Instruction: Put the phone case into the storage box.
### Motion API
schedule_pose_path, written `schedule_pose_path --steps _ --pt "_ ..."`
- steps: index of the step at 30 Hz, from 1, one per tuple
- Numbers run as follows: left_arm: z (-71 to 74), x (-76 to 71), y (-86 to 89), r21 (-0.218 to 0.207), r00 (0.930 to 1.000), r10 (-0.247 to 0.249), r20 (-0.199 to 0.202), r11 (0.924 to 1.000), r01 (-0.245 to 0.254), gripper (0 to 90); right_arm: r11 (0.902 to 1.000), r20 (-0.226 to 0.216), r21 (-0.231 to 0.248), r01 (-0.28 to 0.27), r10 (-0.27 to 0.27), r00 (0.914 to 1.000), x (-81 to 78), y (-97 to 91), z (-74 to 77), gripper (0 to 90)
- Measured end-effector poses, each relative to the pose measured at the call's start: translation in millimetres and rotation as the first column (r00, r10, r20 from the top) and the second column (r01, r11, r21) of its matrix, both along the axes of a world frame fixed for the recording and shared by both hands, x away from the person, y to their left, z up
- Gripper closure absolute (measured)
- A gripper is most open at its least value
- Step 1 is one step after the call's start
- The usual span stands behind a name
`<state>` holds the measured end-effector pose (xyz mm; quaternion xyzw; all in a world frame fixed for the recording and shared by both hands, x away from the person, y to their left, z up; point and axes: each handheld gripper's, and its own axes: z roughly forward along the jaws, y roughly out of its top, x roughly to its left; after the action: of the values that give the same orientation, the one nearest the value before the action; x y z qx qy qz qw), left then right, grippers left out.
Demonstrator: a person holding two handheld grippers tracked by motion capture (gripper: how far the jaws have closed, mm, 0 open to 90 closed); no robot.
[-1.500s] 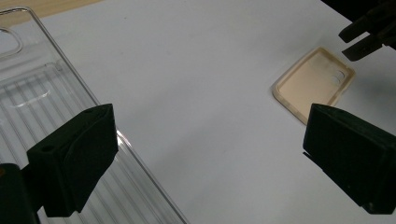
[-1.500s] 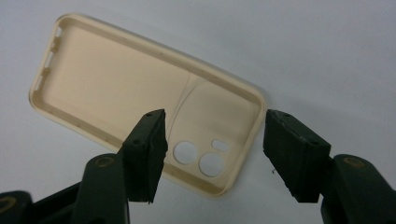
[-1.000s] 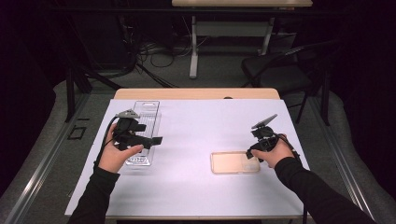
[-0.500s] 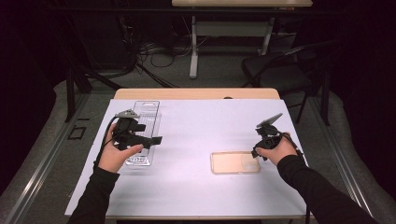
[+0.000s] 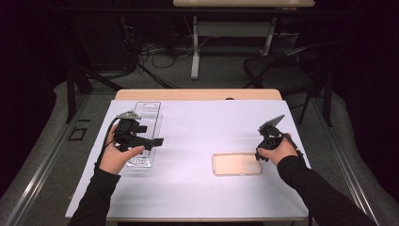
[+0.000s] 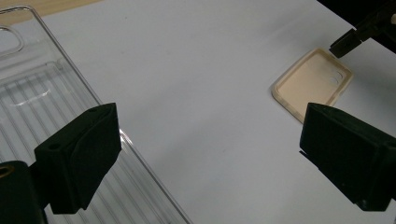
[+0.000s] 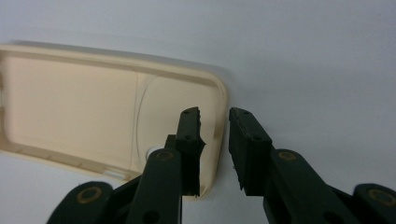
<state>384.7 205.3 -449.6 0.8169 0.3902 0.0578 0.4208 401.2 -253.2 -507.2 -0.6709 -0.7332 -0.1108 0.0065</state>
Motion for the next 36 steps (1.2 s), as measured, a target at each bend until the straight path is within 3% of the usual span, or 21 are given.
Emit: schedule_pose_path --steps 2,3,4,11,12,14,28,36 --pt "0.0 0.0 -0.1 0.000 1.0000 -0.001 0.000 1.0000 0.001 5.9 0.9998 0.002 -0.020 0.003 -0.003 1.0000 0.5 0.2 -1.8 75.1" --pt "0.0 0.0 -0.1 0.000 1.0000 -0.001 -0.001 1.0000 0.001 5.9 0.9986 0.045 0.040 0.034 -0.036 0.9983 -0.5 -0.2 -6.6 75.8" --pt "-0.1 0.1 -0.1 0.000 1.0000 -0.001 -0.001 1.0000 0.001 5.9 0.9996 -0.002 -0.012 0.024 -0.024 0.9997 0.8 -0.1 -4.2 75.8" --pt "-1.0 0.3 -0.9 0.002 1.0000 0.000 -0.006 1.0000 0.000 6.0 0.9987 -0.037 0.000 0.051 -0.051 0.9980 1.2 -1.2 -10.3 77.5" --pt "-1.2 0.5 -0.9 0.004 1.0000 -0.001 -0.005 1.0000 0.001 6.0 0.9989 -0.069 -0.007 0.047 -0.048 0.9965 1.8 -1.4 -8.5 77.8" --pt "-1.5 0.6 -1.1 0.004 1.0000 -0.001 -0.007 1.0000 0.001 6.0 0.9983 -0.043 -0.001 0.058 -0.058 0.9974 1.4 -1.4 -10.8 77.9" --pt "-2.3 1.3 -0.8 0.003 1.0000 0.003 -0.007 1.0000 -0.003 6.0 0.9966 -0.081 0.004 0.082 -0.081 0.9934 3.0 -2.3 -17.8 79.4" --pt "-3.0 1.9 -0.6 0.003 0.9999 0.004 -0.013 1.0000 -0.003 6.0 0.9950 -0.069 0.017 0.098 -0.097 0.9929 3.3 -3.6 -19.2 81.3"
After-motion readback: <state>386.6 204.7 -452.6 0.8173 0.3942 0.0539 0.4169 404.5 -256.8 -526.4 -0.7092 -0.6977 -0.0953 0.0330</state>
